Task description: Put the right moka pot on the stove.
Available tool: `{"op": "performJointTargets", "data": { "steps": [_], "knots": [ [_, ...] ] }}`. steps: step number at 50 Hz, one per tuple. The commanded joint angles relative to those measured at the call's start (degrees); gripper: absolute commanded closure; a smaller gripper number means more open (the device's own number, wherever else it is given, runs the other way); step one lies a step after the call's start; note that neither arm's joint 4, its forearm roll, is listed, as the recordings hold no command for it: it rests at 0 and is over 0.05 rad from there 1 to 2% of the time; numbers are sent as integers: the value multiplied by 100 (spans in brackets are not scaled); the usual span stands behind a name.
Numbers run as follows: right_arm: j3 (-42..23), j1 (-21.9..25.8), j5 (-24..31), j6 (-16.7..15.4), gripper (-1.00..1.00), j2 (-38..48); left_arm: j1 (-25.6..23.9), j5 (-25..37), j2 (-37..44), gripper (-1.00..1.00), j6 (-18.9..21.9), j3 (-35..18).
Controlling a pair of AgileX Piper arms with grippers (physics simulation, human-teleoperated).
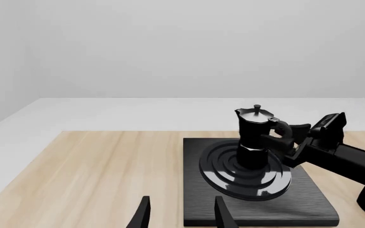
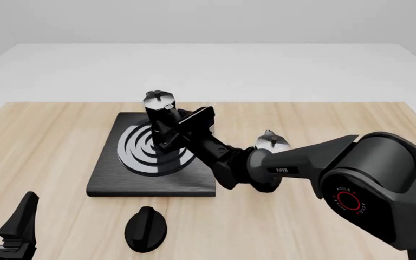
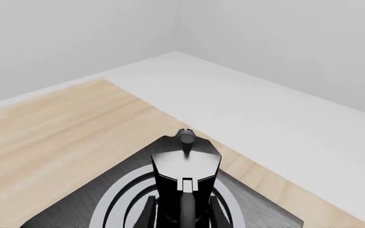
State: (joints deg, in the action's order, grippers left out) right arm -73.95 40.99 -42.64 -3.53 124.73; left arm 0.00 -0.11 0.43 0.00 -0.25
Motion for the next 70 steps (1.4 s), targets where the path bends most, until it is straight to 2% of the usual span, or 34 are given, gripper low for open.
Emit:
{"op": "performJointTargets", "data": {
  "steps": [1, 7, 9, 11, 32, 34, 35, 37, 49, 60, 70],
  "knots": [
    [194, 31, -93, 22, -100, -116, 0, 0, 0, -100, 0, 0],
    [315, 3, -25, 34, -100, -304, 0, 0, 0, -100, 0, 0],
    [282, -45, 86, -100, -100, -322, 0, 0, 0, -100, 0, 0],
    [355, -39, 46, -67, -100, -390, 0, 0, 0, -100, 0, 0],
    [1661, 118, -93, -130, -100, -1782, 0, 0, 0, -100, 0, 0],
    [1915, 189, -232, -63, -100, -2035, 0, 0, 0, -100, 0, 0],
    [2134, 262, -395, 94, -100, -2243, 0, 0, 0, -100, 0, 0],
    [2137, 215, -236, 27, -100, -2321, 0, 0, 0, -100, 0, 0],
    [2703, 215, -186, 22, -100, -3006, 0, 0, 0, -100, 0, 0],
    [3208, 275, 149, -115, -100, -3874, 0, 0, 0, -100, 0, 0],
    [3640, 292, 342, -72, -100, -4479, 0, 0, 0, -100, 0, 0]
  ]
}}
